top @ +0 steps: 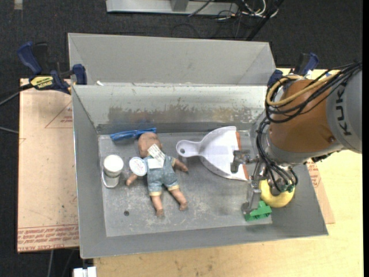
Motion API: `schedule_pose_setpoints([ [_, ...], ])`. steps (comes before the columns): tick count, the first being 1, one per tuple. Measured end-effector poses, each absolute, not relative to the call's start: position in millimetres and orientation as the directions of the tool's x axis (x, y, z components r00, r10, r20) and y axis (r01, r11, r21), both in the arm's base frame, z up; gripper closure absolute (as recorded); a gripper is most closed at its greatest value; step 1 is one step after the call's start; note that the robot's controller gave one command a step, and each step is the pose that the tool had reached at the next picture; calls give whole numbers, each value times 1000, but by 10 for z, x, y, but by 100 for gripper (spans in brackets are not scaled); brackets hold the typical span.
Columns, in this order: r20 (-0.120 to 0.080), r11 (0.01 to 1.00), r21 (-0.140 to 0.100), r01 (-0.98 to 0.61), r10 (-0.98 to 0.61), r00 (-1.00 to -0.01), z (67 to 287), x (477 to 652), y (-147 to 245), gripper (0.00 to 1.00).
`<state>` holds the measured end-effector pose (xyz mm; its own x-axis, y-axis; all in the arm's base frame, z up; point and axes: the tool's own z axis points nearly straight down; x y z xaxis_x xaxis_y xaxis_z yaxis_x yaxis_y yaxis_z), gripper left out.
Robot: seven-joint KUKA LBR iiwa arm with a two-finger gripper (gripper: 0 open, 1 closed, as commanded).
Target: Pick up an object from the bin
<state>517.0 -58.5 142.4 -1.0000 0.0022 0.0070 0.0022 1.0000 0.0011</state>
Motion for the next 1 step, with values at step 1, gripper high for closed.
schedule_pose_setpoints([
  [1,-1,1000,0,0,0,-1000,1469,5188,-582,0],
])
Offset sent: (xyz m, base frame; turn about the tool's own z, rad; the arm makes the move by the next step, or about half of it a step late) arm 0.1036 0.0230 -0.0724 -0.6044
